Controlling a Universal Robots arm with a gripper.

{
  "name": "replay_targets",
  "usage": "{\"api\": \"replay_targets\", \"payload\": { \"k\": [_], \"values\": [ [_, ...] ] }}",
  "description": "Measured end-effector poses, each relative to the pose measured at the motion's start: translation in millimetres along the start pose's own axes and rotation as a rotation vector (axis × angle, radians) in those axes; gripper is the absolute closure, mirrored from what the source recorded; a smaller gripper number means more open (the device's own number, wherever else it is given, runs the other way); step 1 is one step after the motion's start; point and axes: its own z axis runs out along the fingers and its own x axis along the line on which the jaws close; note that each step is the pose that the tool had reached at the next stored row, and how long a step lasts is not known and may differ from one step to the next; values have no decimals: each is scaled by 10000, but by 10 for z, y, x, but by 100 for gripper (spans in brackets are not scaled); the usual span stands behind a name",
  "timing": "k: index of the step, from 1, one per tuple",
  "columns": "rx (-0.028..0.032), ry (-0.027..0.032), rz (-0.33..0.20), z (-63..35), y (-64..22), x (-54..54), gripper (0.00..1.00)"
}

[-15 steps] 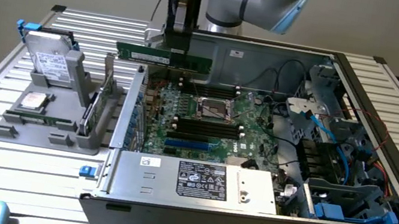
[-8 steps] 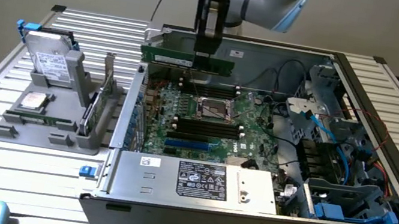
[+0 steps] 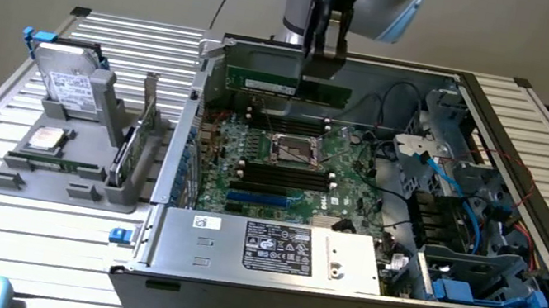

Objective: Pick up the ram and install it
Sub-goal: 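Pick up the ram and move it above insertion slot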

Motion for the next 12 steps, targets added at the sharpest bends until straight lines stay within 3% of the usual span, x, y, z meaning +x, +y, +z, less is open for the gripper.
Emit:
{"api": "replay_targets", "payload": {
  "k": [5,12],
  "values": [
    [-2,-31,0,43,-149,-79,86],
    [13,-35,-1,115,-283,-277,86]
  ]
}}
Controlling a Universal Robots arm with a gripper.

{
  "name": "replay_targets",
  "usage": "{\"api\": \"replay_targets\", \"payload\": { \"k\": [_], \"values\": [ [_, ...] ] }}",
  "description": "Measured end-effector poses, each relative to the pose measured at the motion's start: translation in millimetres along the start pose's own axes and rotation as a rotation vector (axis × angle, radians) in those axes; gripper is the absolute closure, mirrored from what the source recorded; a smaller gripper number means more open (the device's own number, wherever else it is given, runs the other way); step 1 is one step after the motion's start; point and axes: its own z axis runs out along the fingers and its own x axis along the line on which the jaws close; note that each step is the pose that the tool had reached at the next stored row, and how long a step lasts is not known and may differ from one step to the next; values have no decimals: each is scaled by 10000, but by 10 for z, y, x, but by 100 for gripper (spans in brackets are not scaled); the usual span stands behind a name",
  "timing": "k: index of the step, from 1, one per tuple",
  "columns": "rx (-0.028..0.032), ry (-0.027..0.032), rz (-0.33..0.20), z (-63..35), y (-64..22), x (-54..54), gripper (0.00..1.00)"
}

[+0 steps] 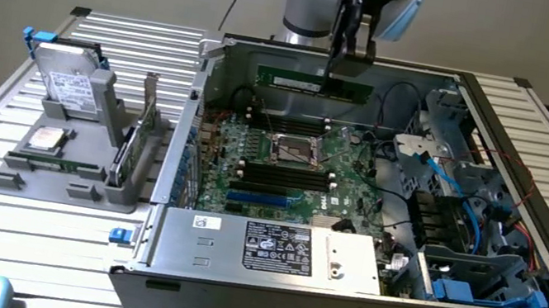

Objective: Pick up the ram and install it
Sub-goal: 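Pick up the ram and move it above insertion slot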

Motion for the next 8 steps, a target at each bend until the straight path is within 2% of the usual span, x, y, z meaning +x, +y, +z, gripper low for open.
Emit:
{"api": "replay_targets", "payload": {
  "k": [4,8],
  "values": [
    [55,10,-4,25,-26,-87,86],
    [130,72,-6,50,-28,-177,86]
  ]
}}
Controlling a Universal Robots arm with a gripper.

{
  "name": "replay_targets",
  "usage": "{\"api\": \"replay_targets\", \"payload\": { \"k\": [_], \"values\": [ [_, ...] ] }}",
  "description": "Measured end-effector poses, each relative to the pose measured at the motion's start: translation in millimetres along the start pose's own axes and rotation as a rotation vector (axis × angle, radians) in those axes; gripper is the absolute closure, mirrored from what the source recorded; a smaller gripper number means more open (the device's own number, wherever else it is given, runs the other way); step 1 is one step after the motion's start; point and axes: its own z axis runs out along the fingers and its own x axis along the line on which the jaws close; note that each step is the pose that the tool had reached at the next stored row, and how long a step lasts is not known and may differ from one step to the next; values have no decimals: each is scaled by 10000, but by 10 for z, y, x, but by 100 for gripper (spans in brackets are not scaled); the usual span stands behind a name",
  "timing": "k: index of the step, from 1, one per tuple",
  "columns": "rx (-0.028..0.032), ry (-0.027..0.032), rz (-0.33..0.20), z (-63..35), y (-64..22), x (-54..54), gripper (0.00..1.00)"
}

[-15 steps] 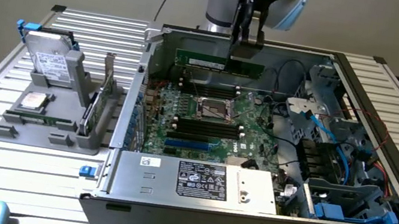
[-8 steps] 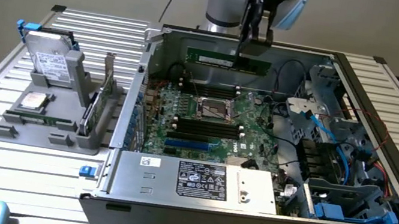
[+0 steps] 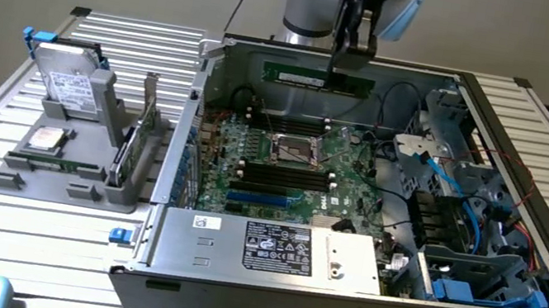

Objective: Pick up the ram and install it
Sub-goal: 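Pick up the ram and move it above insertion slot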

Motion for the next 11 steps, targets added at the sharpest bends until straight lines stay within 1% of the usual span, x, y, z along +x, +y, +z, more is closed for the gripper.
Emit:
{"api": "replay_targets", "payload": {
  "k": [1,2,3,4,8,11],
  "values": [
    [17,13,-1,8,1,-24,86],
    [22,54,-1,13,2,-41,86],
    [24,112,-1,12,1,-43,86],
    [25,136,-1,13,1,-46,86],
    [25,141,-1,13,1,-46,86],
    [24,107,-3,15,2,-48,86]
  ]
}}
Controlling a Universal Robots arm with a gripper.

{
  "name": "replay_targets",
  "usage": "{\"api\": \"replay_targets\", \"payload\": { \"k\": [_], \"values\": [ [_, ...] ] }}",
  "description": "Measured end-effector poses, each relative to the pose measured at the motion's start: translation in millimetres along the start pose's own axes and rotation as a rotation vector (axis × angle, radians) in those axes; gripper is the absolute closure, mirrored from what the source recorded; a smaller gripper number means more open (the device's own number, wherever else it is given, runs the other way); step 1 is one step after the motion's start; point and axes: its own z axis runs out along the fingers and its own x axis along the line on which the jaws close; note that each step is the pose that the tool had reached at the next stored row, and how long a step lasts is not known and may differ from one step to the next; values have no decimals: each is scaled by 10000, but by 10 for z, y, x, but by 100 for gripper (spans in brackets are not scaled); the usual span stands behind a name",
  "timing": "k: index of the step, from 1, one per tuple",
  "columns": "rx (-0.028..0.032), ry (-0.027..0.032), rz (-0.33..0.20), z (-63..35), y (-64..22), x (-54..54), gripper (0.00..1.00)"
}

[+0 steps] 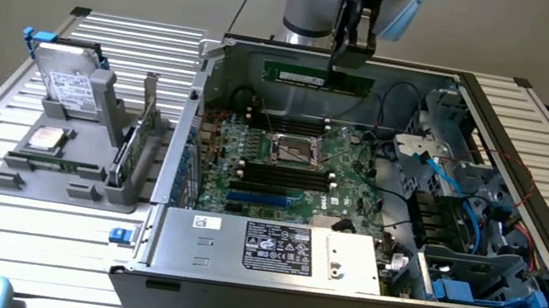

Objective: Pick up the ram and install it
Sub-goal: 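Pick up the ram and move it above insertion slot, then insert the ram into the slot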

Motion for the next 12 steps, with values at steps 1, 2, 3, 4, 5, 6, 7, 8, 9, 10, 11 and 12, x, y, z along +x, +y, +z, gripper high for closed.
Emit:
{"api": "replay_targets", "payload": {
  "k": [1,2,3,4,5,6,7,8,9,10,11,12],
  "values": [
    [0,-5,-2,3,0,-4,86],
    [-1,-7,-3,7,0,-7,86],
    [-1,-10,-2,11,0,-11,86],
    [0,-13,-2,18,0,-15,86],
    [-1,-12,-3,24,0,-19,86],
    [0,-14,-2,33,0,-21,86],
    [0,-14,-3,43,0,-24,86],
    [0,-15,-3,53,0,-25,86],
    [-1,-12,-3,63,0,-26,86],
    [-2,-12,-4,75,0,-28,86],
    [-1,-11,-4,88,0,-29,86],
    [-1,-11,-4,102,0,-31,86]
  ]
}}
